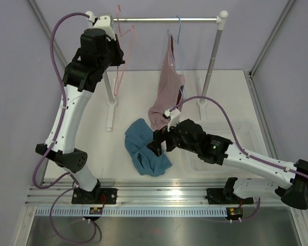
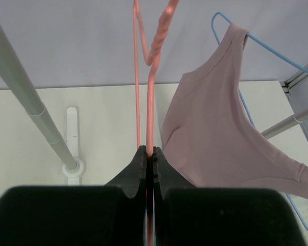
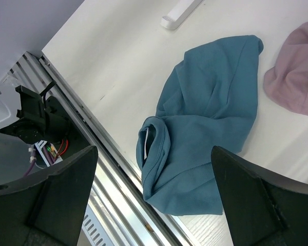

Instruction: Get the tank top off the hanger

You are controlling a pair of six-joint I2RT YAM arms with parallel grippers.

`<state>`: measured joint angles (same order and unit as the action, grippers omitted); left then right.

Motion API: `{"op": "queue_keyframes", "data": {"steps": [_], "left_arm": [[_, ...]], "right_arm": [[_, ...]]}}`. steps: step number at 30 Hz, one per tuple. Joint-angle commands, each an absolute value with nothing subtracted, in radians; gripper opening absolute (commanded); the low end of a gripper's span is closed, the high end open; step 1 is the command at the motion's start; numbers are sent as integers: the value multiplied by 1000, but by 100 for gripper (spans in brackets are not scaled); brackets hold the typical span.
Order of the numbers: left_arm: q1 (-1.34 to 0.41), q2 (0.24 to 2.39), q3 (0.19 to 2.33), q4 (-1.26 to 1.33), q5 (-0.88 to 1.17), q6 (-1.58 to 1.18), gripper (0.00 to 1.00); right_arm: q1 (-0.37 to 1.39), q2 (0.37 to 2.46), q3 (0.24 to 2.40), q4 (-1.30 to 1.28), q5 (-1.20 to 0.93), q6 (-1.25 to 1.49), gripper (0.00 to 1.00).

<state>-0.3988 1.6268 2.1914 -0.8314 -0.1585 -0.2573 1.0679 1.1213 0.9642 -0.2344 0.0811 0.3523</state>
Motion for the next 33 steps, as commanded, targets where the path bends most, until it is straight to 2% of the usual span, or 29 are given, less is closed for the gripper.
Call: {"op": "queue_keyframes", "data": {"steps": [1, 5, 9, 13, 16, 17, 18, 20, 21, 26, 27, 28, 31, 33], "left_arm": [[-387, 1710, 2330, -828, -178, -235, 0], [-380, 1752, 2333, -831, -156, -233, 4], [-376, 1741, 2281, -822, -158, -247, 4], [-376, 1715, 2249, -818, -115, -241, 18], [-374, 1680, 2224, -808, -109, -241, 51], [-374, 1663, 2223, -810, -112, -242, 59], [-371, 1654, 2224, -821, -112, -241, 72], [-368, 1634, 2226, -839, -117, -241, 86], [-367, 1608, 2223, -869, -123, -236, 99], [-351, 1447, 2084, -939, -182, -277, 99], [-350, 1348, 2024, -921, -158, -291, 99], [-348, 1282, 1852, -892, -129, -301, 99], [-347, 1050, 1554, -793, -86, -351, 99], [-348, 944, 1427, -756, -92, -364, 99]], "right_arm": [[1074, 1147, 956, -175, 49, 364, 99], [1072, 1190, 905, -91, -81, 365, 100], [1075, 1232, 856, -34, -52, 385, 99], [1078, 1290, 882, -67, -6, 387, 100], [1084, 1342, 934, -124, 63, 367, 99], [1085, 1357, 962, -150, 92, 365, 100], [1088, 1374, 975, -164, 103, 361, 99], [1092, 1429, 1023, -211, 139, 359, 99], [1098, 1465, 1038, -227, 150, 359, 100], [1124, 1581, 1107, -282, 224, 359, 100], [1127, 1627, 1118, -282, 232, 359, 99], [1131, 1650, 1140, -282, 242, 359, 100], [1152, 1749, 1199, -294, 265, 348, 99], [1160, 1813, 1222, -314, 278, 345, 99]]}}
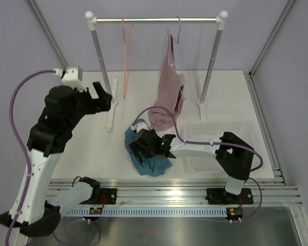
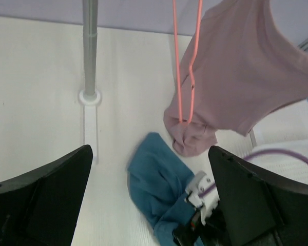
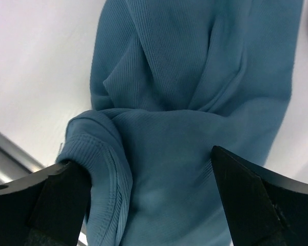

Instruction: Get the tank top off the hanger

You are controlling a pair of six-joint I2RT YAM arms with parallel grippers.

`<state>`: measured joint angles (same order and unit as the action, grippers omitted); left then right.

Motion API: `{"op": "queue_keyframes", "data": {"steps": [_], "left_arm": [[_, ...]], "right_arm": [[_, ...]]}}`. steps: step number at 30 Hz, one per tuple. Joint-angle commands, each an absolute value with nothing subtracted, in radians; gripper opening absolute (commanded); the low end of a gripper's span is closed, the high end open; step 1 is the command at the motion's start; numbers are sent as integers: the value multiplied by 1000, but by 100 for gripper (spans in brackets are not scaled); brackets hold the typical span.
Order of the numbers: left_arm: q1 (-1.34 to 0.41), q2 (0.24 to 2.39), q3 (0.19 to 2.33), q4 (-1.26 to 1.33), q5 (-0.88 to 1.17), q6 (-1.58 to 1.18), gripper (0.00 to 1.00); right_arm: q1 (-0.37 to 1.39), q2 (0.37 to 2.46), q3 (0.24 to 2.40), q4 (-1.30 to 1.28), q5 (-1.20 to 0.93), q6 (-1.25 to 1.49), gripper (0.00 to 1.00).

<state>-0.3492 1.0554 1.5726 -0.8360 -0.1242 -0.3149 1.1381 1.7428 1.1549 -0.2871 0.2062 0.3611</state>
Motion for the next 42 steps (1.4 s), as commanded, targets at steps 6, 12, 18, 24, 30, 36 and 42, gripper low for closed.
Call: {"op": "queue_keyframes", "data": {"steps": [6, 12, 18, 24, 30, 36, 42], "left_arm": [[-348, 654, 1094, -710, -91, -313, 99], [-348, 511, 919, -672, -145, -285, 99], [-255, 440, 848, -652, -175, -302, 99], [-232, 411, 844, -655, -166, -302, 99], [-230, 391, 844, -655, -190, -314, 99], [-230, 380, 844, -658, -204, -318, 99], [-230, 376, 844, -666, -222, -321, 99]], "right_arm": [[1163, 1917, 1246, -325, 278, 367, 95], [1166, 1944, 1224, -262, 249, 365, 52], [1177, 1832, 1221, -250, 281, 344, 0], [1177, 1620, 1272, -348, 310, 330, 0], [1177, 1390, 1318, -436, 330, 359, 0], [1178, 1198, 1351, -610, 426, 383, 0], [1177, 1062, 1358, -849, 589, 465, 0]]}}
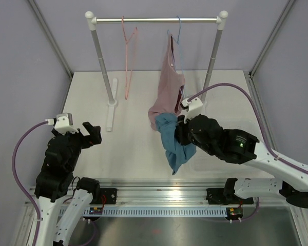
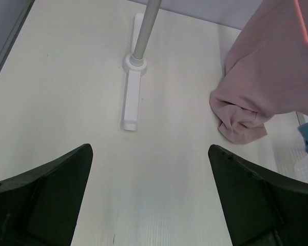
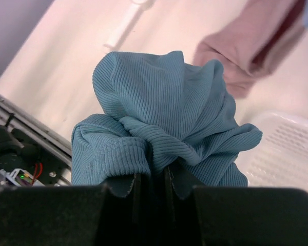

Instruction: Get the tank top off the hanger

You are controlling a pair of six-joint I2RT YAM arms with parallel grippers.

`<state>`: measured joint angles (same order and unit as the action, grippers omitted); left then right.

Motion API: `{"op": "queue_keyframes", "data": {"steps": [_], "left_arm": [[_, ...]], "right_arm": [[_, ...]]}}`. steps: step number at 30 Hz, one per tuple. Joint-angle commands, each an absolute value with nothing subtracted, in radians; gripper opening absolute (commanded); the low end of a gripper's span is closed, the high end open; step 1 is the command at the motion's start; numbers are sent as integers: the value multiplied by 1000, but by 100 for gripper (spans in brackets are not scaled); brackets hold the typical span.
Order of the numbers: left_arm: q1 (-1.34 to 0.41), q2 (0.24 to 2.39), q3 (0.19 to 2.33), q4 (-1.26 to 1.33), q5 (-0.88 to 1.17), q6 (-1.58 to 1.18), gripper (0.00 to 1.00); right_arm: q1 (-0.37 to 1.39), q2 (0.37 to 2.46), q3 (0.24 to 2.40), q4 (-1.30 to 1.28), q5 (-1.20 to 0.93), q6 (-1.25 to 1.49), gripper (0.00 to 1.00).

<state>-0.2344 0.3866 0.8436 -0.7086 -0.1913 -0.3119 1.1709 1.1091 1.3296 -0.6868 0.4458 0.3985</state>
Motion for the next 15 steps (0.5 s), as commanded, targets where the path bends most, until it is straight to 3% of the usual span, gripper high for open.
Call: {"op": "queue_keyframes", "data": {"steps": [1, 10, 15], "left_arm": [[-230, 374, 845, -666, -225, -321, 99], [-230, 379, 845, -667, -232, -324, 99], [-229, 391, 847, -670, -233, -322, 99]], "right_arm": [[1177, 1022, 1350, -871, 609, 504, 0], [1175, 951, 1279, -1103, 958, 771, 0], [1031, 1022, 1292, -1186, 1039, 821, 0]]}}
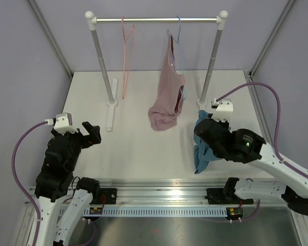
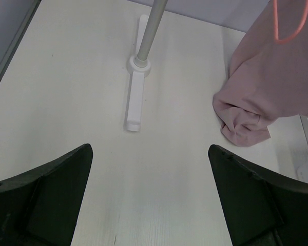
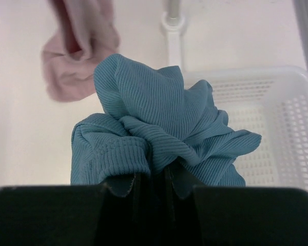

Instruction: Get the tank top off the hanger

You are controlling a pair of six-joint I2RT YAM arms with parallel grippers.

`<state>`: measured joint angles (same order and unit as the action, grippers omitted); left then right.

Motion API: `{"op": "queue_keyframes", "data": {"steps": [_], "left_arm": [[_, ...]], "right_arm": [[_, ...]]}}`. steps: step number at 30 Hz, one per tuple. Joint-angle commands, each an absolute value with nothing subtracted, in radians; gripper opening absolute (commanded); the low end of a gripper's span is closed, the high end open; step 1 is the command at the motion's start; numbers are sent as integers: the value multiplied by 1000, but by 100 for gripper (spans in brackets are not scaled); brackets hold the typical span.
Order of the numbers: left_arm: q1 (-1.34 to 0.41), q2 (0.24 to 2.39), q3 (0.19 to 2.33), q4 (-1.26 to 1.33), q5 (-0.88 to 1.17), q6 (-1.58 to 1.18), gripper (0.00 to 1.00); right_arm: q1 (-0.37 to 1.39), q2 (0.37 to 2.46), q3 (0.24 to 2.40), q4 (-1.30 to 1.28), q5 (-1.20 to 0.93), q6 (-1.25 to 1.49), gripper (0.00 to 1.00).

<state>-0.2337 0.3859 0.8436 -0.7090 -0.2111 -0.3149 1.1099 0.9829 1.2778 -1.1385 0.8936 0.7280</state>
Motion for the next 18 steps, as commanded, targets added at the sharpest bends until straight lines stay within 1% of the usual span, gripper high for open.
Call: {"op": "queue_keyframes", "data": {"steps": [1, 3, 4, 5, 6, 10, 11, 12, 13, 14, 15, 16, 18], "left_arm": [[-229, 391, 847, -670, -236, -324, 99], [-229, 391, 847, -673, -247, -328, 99], [-227, 394, 847, -675, -258, -328, 99], [-226, 394, 848, -676, -262, -328, 99], [-224, 397, 848, -678, -264, -330, 99], [-222, 406, 850, -683, -273, -330, 99], [-222, 411, 850, -684, -278, -330, 99], [-221, 414, 851, -686, -284, -333, 99], [-221, 419, 851, -686, -305, -337, 99], [-221, 422, 854, -696, -316, -341, 99], [-218, 432, 861, -701, -330, -344, 99], [-218, 436, 864, -704, -350, -342, 99], [-215, 443, 868, -715, -373, -342, 99]], "right_arm": [[988, 1022, 1275, -1157, 1031, 777, 0], [843, 1016, 1201, -1033, 958, 721, 0], [803, 1006, 1174, -985, 919, 663, 0], [781, 1005, 1131, -924, 861, 655, 0], [767, 1000, 1112, -905, 851, 653, 0], [759, 1017, 1051, -899, 838, 707, 0], [759, 1017, 1026, -900, 822, 713, 2], [759, 1020, 1017, -903, 815, 716, 33], [759, 1019, 1011, -913, 808, 738, 55], [758, 1017, 1011, -949, 819, 755, 74], [759, 1006, 1015, -965, 825, 762, 96], [758, 1000, 1032, -977, 836, 758, 99], [759, 983, 1055, -994, 838, 720, 99]]}}
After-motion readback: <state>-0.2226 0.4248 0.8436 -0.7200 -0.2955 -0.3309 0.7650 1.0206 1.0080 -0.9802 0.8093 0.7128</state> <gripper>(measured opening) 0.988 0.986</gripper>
